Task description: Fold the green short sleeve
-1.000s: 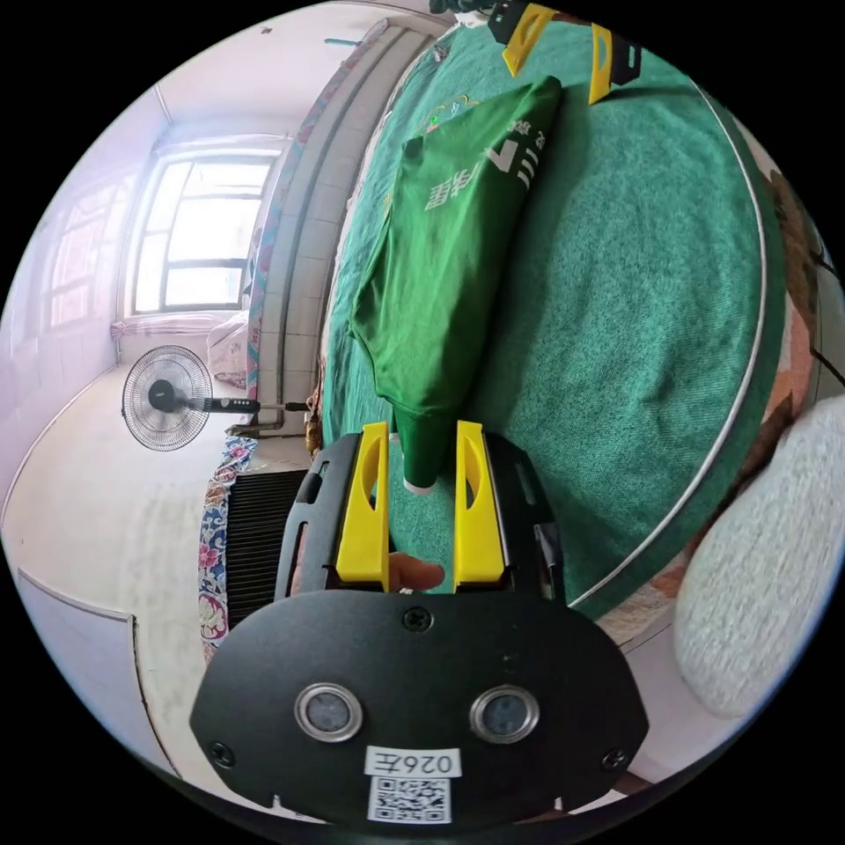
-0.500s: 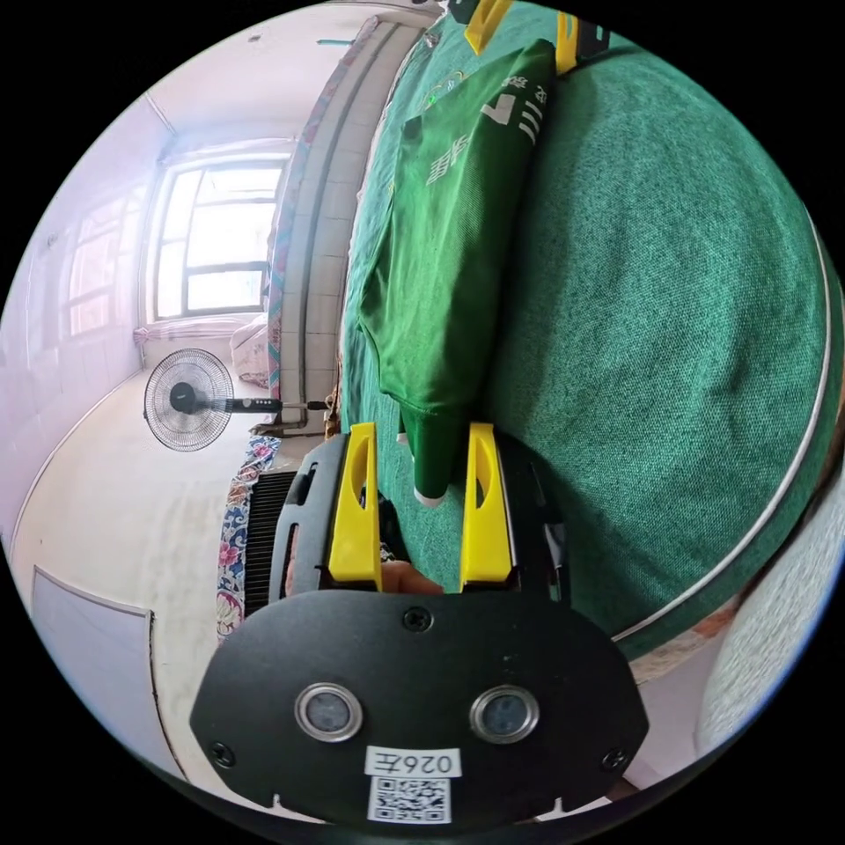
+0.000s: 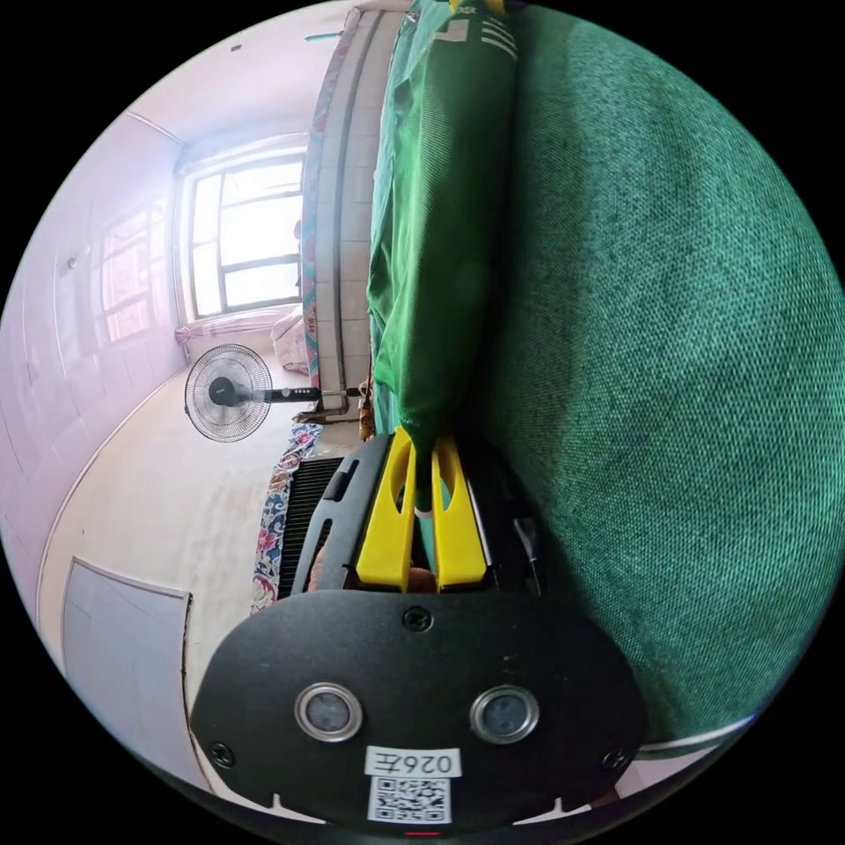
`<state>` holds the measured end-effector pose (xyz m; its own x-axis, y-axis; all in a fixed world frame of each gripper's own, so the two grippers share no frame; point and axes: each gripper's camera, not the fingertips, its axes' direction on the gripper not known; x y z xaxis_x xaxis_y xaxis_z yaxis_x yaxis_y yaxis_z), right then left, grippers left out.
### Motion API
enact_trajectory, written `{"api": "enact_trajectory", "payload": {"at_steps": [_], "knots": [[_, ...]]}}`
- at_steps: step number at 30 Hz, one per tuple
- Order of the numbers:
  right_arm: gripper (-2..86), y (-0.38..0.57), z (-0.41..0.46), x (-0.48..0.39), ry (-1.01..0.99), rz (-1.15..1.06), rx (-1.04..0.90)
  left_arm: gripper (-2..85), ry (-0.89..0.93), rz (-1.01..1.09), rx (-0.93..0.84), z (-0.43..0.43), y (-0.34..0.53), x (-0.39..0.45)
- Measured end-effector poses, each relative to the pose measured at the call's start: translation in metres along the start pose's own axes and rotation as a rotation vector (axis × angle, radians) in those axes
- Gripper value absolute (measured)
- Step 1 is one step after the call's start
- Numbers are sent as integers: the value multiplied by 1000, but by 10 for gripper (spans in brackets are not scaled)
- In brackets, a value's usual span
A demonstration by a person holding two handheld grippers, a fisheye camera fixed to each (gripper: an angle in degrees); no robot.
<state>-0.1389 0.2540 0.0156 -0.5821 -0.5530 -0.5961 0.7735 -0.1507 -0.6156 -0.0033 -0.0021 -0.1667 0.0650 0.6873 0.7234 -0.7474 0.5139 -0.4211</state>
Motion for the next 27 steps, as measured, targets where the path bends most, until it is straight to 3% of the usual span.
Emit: {"api": "enact_trajectory", "payload": {"at_steps": [6, 15, 21, 27], "knots": [[-11, 5, 7, 12, 120, -48, 21, 2, 50, -121, -2, -7, 21, -49], [-11, 58, -74, 132, 147, 128, 70, -1, 12, -351, 166, -104, 55, -233], [-11, 152, -144, 204, 58, 198, 14, -2, 170, -305, 384, -176, 32, -337], [-11, 285, -151, 247, -59, 367, -125, -2, 233, -139, 598, -220, -88, -395]]}}
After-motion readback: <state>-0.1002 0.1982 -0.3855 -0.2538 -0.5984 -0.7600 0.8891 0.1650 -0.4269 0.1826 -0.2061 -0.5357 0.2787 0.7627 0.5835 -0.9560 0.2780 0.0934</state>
